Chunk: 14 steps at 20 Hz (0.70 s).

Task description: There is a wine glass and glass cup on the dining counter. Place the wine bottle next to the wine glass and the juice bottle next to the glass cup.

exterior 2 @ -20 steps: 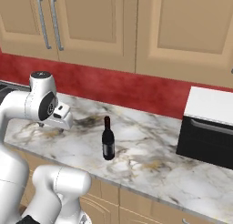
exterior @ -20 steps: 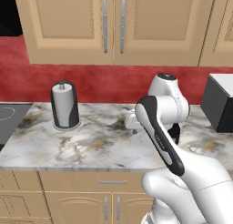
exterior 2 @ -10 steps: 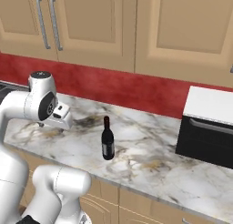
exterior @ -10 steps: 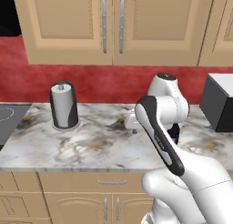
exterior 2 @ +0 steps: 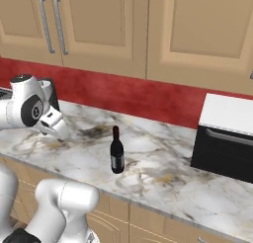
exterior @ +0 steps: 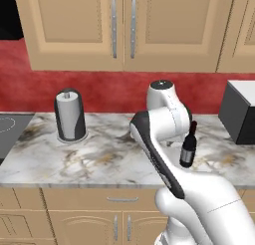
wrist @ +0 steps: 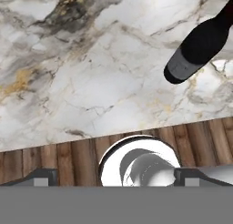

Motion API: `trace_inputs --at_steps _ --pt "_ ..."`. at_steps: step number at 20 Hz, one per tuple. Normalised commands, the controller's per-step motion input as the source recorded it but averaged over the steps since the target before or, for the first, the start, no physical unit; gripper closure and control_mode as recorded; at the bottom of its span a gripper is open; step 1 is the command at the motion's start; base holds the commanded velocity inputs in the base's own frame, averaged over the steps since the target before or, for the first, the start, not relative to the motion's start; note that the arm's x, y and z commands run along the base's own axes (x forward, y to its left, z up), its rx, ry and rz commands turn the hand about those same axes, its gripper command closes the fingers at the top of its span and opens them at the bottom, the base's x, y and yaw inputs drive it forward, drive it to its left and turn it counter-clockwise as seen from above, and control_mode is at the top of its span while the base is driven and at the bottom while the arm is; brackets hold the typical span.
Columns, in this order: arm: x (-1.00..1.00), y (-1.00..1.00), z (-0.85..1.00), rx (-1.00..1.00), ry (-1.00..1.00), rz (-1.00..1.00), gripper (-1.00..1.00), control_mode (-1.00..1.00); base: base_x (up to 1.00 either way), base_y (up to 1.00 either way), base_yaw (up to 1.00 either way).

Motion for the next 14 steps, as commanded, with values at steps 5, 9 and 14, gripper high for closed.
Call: trace_inputs --at_steps 5,9,14 --pt "0.00 0.15 0.04 -0.19 0.00 -0.47 -1.00 -1.00 0.00 0.00 0.00" --pt "-0.11 0.02 0.00 -0.10 -0.08 -0.33 -1.00 -1.00 0.00 0.00 0.00" --pt "-0.09 0.15 0.01 -0.06 -0.24 -0.33 -1.00 -1.00 0.00 0.00 0.00"
